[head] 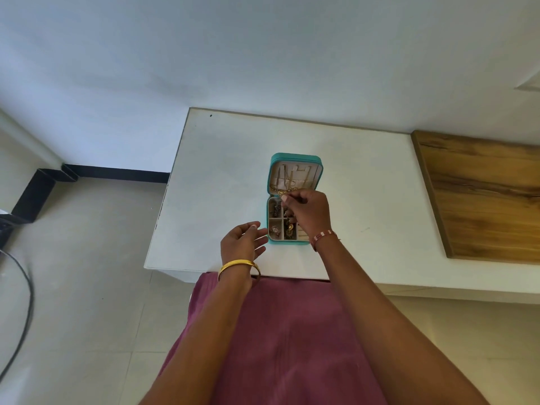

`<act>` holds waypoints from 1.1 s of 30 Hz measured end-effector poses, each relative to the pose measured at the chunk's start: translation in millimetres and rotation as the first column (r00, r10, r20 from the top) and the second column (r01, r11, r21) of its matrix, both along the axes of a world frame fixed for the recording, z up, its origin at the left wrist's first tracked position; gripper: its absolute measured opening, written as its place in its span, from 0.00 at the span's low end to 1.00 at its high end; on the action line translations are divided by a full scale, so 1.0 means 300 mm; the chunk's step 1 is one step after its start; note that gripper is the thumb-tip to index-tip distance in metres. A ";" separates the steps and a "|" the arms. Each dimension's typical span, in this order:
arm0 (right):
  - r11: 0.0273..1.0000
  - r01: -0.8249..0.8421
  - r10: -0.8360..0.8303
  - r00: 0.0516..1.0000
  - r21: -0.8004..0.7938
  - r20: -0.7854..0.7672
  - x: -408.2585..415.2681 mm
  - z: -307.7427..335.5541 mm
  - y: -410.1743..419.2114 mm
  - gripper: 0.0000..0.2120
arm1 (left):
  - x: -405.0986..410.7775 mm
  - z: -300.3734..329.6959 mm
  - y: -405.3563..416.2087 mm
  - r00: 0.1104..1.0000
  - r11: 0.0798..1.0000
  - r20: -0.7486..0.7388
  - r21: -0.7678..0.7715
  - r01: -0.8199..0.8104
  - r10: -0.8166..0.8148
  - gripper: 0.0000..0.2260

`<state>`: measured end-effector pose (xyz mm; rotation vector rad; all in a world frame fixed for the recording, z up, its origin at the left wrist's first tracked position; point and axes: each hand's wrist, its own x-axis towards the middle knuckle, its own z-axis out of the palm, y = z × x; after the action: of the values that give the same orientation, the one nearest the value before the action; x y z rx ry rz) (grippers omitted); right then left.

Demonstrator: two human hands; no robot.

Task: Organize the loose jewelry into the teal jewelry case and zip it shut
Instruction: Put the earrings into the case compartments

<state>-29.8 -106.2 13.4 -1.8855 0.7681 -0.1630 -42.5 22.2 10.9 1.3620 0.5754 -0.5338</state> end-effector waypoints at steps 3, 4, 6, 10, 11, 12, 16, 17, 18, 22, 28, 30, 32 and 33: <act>0.999 -0.033 0.033 0.999 -0.025 -0.023 0.018 -0.010 -0.008 0.07 | -0.003 -0.024 0.004 1.000 1.000 -0.012 -0.017 -0.011 0.011 0.07; 0.998 -0.050 0.049 0.998 -0.035 -0.028 0.023 -0.011 -0.007 0.08 | -0.002 -0.032 0.003 1.000 1.000 -0.013 -0.016 -0.013 0.013 0.07; 0.992 -0.091 0.088 0.995 -0.085 -0.039 0.030 -0.009 -0.007 0.09 | -0.001 -0.040 0.001 1.000 1.000 -0.017 -0.009 -0.018 0.018 0.07; 0.964 -0.185 0.167 0.980 -0.191 -0.108 0.046 -0.015 -0.006 0.09 | 0.002 -0.042 -0.003 1.000 1.000 -0.024 0.000 -0.018 0.018 0.08; 0.953 -0.209 0.182 0.974 -0.220 -0.133 0.049 -0.018 -0.006 0.08 | 0.002 -0.042 -0.003 1.000 1.000 -0.023 0.003 -0.015 0.015 0.08; 0.941 -0.231 0.196 0.968 -0.248 -0.158 0.053 -0.023 -0.006 0.08 | 0.004 -0.042 -0.004 1.000 1.000 -0.021 0.006 -0.011 0.011 0.08; 0.906 -0.278 0.213 0.951 -0.320 -0.222 0.065 -0.039 -0.007 0.07 | 0.011 -0.036 -0.001 1.000 1.000 -0.012 0.013 -0.002 0.002 0.07; 0.904 -0.270 0.205 0.955 -0.331 -0.216 0.065 -0.039 -0.007 0.07 | 0.014 -0.033 0.001 1.000 1.000 -0.009 0.012 -0.003 0.003 0.07; 0.907 -0.250 0.192 0.962 -0.340 -0.195 0.063 -0.037 -0.009 0.07 | 0.018 -0.030 0.004 1.000 1.000 -0.005 0.009 -0.005 0.005 0.07; 0.935 -0.063 0.058 0.998 -0.348 -0.027 0.004 -0.019 -0.036 0.08 | 0.029 -0.022 0.016 1.000 1.000 0.010 -0.004 -0.010 0.011 0.07; 0.937 0.252 -0.256 0.966 -0.243 0.015 -0.206 -0.056 -0.090 0.06 | -0.002 -0.034 0.016 0.999 0.999 0.040 0.046 0.021 -0.023 0.08; 0.936 0.299 -0.310 0.950 -0.188 -0.034 -0.252 -0.079 -0.086 0.06 | -0.030 -0.043 0.009 0.998 0.996 0.046 0.083 0.043 -0.047 0.08; 0.944 0.308 -0.316 0.947 -0.118 -0.055 -0.270 -0.102 -0.069 0.07 | -0.057 -0.056 0.002 0.992 0.986 0.088 0.147 0.080 -0.094 0.09; 0.946 0.312 -0.317 0.947 -0.088 -0.054 -0.273 -0.108 -0.060 0.08 | -0.069 -0.058 -0.001 0.983 0.975 0.124 0.191 0.113 -0.138 0.10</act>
<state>-111.7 -124.3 -19.0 -1.8389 1.1228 -0.3358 -63.1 22.0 -6.4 1.6046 0.4362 -0.4938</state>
